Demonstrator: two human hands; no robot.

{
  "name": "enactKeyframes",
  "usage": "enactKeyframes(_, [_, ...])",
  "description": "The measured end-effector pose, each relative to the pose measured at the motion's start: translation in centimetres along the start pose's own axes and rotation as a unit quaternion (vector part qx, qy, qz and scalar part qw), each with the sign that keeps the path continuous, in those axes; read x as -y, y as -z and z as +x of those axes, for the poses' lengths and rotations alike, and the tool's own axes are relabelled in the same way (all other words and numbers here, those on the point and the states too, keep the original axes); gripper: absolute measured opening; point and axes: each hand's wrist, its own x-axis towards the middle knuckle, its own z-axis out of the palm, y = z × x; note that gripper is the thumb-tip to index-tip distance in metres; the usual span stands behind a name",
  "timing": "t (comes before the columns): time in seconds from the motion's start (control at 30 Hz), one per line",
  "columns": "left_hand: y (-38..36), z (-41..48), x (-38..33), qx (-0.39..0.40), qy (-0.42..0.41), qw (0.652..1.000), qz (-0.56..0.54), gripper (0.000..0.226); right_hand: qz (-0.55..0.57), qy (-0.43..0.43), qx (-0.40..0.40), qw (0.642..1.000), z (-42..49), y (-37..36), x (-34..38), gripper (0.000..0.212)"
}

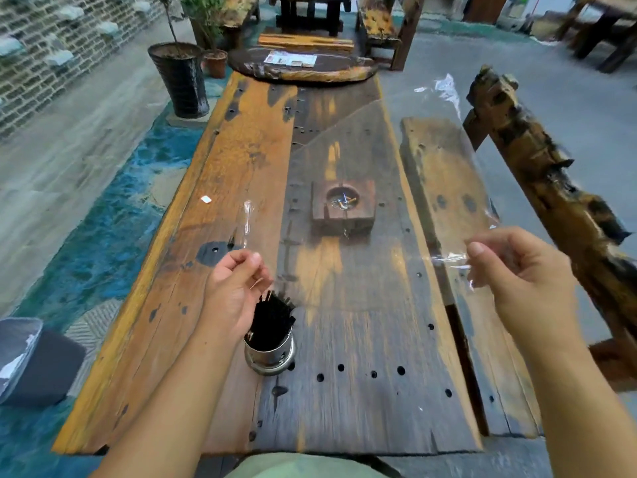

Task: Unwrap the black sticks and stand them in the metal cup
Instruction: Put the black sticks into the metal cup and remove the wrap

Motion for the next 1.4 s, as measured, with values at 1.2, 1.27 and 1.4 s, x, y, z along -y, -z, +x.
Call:
enactKeyframes(1.2, [-10.6,-8.8,7.1,0.13,0.178,0.946,0.238,0.058,0.384,-0.322,-0.149,0.853,-5.3,-1.3,-10.4,0.017])
enactKeyframes(1.27, [-11.7,-8.7,9.2,0.151,0.269,0.947,0.091,0.064,0.394,-0.318,-0.145,0.85,-6.0,-1.7,-10.2,0.016])
enactKeyframes(1.4, [-14.6,-7.6,11.1,0.106,0.221,0.968,-0.057,0.052,0.401,-0.339,-0.105,0.844,-7.6,-1.9,-10.5,0.007])
